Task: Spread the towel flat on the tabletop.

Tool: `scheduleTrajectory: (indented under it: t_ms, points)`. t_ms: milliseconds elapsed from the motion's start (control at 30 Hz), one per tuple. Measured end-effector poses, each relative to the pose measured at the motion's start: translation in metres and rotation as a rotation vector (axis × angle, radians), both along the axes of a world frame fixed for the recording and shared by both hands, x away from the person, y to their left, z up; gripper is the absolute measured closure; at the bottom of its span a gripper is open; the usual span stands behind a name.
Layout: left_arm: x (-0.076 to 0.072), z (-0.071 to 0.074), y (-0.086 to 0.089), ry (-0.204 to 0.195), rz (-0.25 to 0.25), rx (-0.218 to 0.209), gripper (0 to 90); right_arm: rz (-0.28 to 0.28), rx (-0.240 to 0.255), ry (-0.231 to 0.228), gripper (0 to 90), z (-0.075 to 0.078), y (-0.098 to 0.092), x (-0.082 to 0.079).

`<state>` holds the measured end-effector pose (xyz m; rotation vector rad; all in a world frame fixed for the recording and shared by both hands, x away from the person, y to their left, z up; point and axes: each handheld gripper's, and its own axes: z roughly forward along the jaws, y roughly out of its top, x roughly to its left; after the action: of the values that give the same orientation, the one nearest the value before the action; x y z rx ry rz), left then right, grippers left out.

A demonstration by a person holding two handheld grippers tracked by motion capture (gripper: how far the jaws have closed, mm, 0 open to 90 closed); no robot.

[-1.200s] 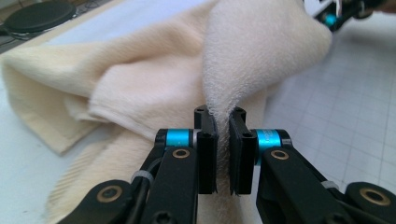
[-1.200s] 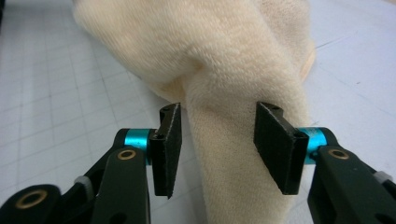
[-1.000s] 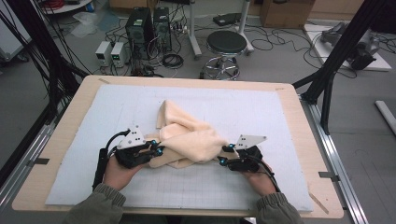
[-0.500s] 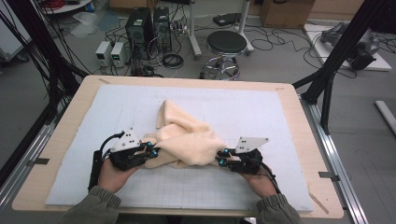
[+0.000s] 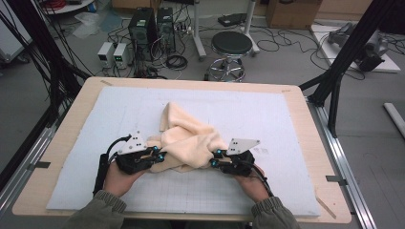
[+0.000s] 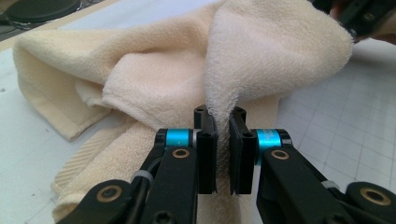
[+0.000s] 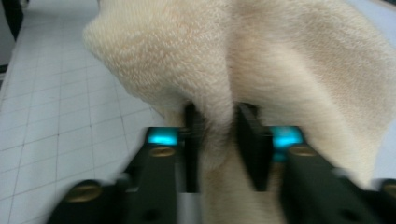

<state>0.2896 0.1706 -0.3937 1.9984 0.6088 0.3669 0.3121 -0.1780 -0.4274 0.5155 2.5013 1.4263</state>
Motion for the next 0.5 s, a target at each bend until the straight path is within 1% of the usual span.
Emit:
scheduleTrajectory:
  t_ms: [33,133,167,200,300,433,467,500]
  points:
    - [-0.001,0.001,0.001,-0.003,0.0,-0.004,83.1,0.007,0.005,-0.003,81.9,0.002,-0.001,0.0]
    - [-0.005,0.008,0.002,-0.007,-0.004,-0.013,83.1,0.029,0.011,-0.002,82.9,0.01,-0.006,-0.004]
    - [-0.007,0.011,0.002,-0.009,-0.01,-0.016,83.2,0.034,0.024,0.003,82.9,0.014,-0.008,-0.005]
    - [-0.01,0.015,0.002,-0.021,-0.013,-0.014,83.2,0.04,0.038,0.006,83.0,0.018,-0.01,-0.008]
    - [-0.018,0.028,0.002,-0.053,-0.026,-0.018,83.2,0.051,0.065,-0.02,83.5,0.035,-0.019,-0.019]
    - [-0.031,0.048,0.001,-0.094,-0.043,-0.02,83.3,0.058,0.064,-0.063,83.8,0.06,-0.033,-0.037]
    - [-0.035,0.056,0.0,-0.109,-0.054,-0.021,83.3,0.061,0.072,-0.065,83.8,0.064,-0.035,-0.04]
    - [-0.039,0.062,0.0,-0.123,-0.059,-0.021,83.3,0.066,0.077,-0.077,83.9,0.072,-0.038,-0.046]
